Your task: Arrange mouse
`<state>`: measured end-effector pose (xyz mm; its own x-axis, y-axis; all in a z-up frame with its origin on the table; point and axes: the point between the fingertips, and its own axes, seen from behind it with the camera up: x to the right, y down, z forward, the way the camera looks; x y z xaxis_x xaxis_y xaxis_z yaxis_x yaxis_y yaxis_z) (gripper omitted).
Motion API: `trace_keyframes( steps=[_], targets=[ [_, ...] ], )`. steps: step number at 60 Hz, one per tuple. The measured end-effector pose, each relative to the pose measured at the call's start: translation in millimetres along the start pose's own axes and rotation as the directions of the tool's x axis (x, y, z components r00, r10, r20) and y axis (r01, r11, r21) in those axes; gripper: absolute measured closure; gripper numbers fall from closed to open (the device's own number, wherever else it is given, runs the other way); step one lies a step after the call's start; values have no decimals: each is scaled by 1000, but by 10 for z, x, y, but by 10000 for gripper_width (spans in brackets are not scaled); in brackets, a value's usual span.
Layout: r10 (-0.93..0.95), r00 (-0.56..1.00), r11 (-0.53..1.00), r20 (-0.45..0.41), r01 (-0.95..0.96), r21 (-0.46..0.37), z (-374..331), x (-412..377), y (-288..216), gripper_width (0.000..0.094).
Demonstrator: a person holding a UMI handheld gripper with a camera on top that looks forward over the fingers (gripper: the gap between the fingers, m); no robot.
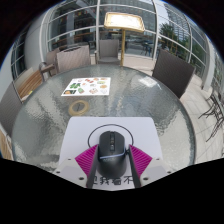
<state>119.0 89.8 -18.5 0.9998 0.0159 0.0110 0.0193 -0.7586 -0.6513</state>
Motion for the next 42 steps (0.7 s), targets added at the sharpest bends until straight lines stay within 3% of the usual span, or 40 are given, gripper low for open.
trace_keyframes(
  steps=[4,6,22,42],
  targets=[
    [-11,1000,999,-15,11,-37,-100,43,28,164],
    [-26,1000,999,-17,26,-35,-182,38,-29,128],
    [11,999,980,-41,-2,198,-1625,-179,-846,68],
    [33,999,956,-15,-27,293,-2906,-746,-656,68]
  ],
)
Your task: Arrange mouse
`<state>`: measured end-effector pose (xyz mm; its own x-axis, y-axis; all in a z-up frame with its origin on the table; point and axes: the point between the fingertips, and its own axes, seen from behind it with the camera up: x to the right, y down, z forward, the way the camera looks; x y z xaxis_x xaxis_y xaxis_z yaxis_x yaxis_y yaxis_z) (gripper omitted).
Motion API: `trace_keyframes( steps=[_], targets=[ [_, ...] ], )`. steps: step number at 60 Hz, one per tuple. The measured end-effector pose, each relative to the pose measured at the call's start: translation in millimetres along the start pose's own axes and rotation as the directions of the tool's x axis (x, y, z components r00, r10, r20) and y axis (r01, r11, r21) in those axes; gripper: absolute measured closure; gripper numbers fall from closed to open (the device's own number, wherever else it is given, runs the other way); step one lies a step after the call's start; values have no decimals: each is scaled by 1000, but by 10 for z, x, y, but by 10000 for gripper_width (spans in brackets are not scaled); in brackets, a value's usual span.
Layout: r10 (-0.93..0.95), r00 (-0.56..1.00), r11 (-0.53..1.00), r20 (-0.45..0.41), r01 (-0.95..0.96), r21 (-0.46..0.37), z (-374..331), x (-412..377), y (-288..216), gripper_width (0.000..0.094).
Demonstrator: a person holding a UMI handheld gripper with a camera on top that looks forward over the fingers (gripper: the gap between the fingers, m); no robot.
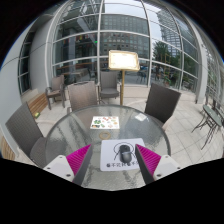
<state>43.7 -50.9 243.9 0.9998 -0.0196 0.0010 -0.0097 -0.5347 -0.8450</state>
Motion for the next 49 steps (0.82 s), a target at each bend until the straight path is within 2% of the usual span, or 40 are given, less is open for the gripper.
trace_keyframes(
  steps=[18,49],
  targets=[
    [-46,999,999,10,46,-22,-566,-245,428,66],
    [-43,999,999,2,43,-6,-745,-233,584,69]
  ],
)
